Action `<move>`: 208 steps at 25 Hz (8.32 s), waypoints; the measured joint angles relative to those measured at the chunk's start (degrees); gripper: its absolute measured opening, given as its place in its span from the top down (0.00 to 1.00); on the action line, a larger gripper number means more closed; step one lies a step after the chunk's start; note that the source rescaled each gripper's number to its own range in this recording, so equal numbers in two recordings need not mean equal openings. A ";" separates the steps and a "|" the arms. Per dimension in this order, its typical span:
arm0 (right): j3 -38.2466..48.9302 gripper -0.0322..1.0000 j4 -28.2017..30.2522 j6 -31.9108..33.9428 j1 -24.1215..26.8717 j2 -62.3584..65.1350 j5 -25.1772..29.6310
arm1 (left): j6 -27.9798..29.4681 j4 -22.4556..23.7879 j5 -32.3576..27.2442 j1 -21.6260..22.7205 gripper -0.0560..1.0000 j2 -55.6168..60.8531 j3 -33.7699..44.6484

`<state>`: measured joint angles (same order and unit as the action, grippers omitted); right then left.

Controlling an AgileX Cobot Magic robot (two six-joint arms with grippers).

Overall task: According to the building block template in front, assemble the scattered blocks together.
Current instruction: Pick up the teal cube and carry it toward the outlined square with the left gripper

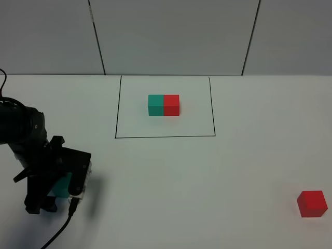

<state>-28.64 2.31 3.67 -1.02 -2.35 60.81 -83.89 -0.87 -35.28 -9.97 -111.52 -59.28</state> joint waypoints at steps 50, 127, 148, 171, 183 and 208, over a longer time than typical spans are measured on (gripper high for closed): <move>0.00 0.41 -0.06 0.00 0.00 0.02 0.00 | -1.44 0.87 2.85 0.00 0.94 -1.41 -1.43; 0.00 0.41 -0.06 0.00 0.00 0.02 0.00 | 20.03 -5.44 -26.71 -20.12 0.95 -22.99 -42.39; 0.00 0.41 -0.06 0.00 0.00 0.02 0.00 | 23.56 -1.85 -25.58 -22.32 0.95 -23.03 -42.39; 0.00 0.41 -0.06 0.00 0.00 0.02 0.00 | 24.71 -1.67 -25.43 -22.32 0.95 -23.67 -42.81; 0.00 0.41 -0.06 0.00 0.00 0.02 0.00 | 23.85 -1.88 -27.12 -22.32 0.63 -23.74 -42.91; 0.00 0.41 -0.06 0.00 0.00 0.02 0.00 | 23.78 -3.03 -27.08 -22.32 0.24 -21.84 -42.86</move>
<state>-28.64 2.26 3.67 -1.02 -2.33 60.81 -60.11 -3.90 -62.37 -32.29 -133.36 -102.14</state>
